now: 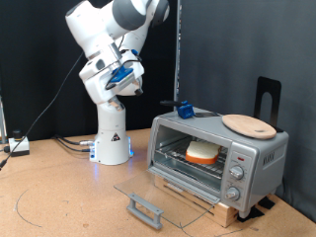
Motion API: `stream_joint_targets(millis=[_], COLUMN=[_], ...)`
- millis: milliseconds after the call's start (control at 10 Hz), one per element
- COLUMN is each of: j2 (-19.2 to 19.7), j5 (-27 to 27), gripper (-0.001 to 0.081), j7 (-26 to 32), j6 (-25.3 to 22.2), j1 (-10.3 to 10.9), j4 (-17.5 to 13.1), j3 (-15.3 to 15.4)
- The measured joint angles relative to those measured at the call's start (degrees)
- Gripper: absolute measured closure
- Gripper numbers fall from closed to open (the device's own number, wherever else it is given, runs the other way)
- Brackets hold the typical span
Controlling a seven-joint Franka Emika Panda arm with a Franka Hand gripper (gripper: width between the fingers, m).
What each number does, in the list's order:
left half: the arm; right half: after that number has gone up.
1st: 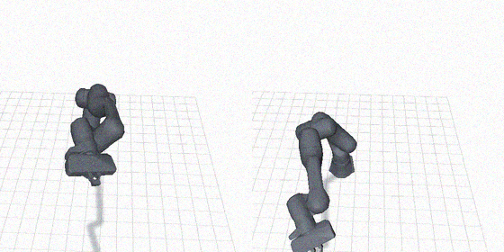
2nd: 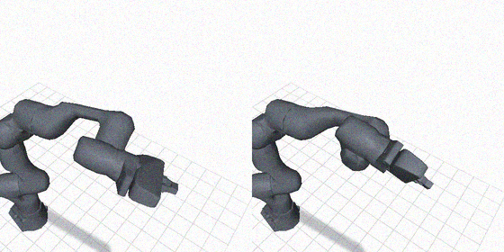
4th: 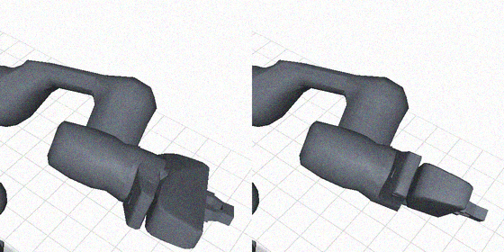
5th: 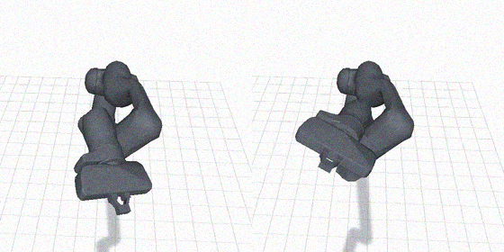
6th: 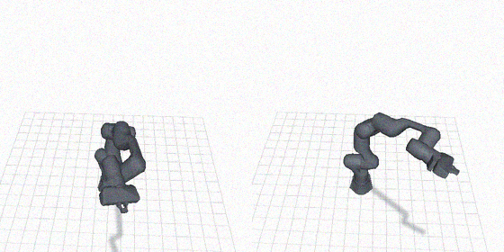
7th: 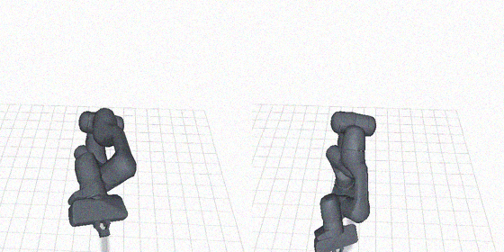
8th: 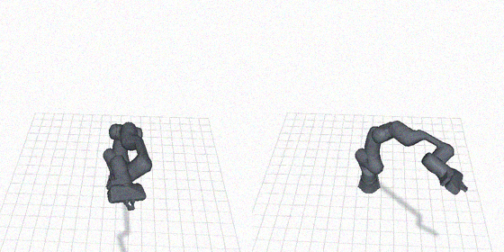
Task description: Make a piece of toast with the oven
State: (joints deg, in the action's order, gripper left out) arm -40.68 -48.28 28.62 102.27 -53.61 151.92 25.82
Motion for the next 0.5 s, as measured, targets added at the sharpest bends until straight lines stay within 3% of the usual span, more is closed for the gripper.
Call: stream_joint_targets(millis=[100,200,300,500], j2=[-0.07,0.25,1.41,7.15], j5=[0.05,1.70,2.88,3.60], gripper=[-0.0002,-0.0002,-0.0002,-0.0002], j7=[2.11,-0.47,-5.58,-16.37], j6=[-0.21,-4.50,-9.10,-11.88], j1=[0.15,-0.13,-0.97,-3.86], j4=[0.05,-0.49,-1.71,-3.88], j3=[-0.04,-0.23,-0.29,0.34])
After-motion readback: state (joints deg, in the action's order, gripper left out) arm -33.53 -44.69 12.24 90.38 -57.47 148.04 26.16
